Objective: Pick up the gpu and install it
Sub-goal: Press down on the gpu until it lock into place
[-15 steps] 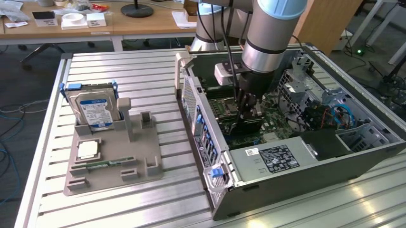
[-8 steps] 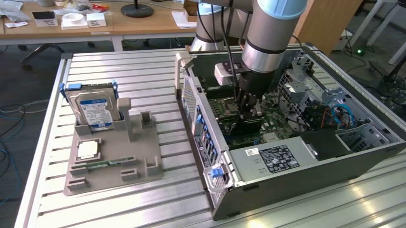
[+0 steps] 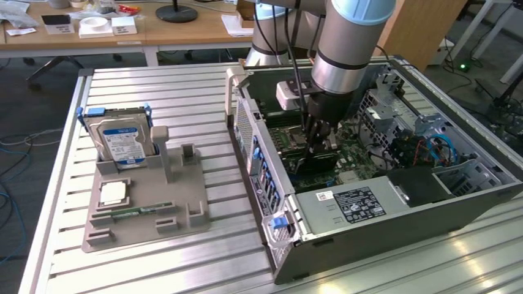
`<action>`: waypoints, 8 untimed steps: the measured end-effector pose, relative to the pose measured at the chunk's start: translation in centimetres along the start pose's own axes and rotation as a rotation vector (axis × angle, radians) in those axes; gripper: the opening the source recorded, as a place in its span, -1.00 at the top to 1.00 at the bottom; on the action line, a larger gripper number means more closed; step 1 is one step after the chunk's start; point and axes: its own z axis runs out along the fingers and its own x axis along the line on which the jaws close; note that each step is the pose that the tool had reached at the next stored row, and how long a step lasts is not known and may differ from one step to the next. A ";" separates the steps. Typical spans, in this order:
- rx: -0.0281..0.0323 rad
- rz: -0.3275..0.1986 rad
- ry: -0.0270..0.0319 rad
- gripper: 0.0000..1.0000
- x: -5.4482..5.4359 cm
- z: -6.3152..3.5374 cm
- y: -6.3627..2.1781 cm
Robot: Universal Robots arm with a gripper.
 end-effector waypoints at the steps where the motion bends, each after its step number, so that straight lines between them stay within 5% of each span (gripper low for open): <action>1: 0.0002 0.000 -0.0001 0.79 0.0 -0.09 0.00; 8: -0.0006 0.000 0.0025 0.79 0.0 -0.99 -0.02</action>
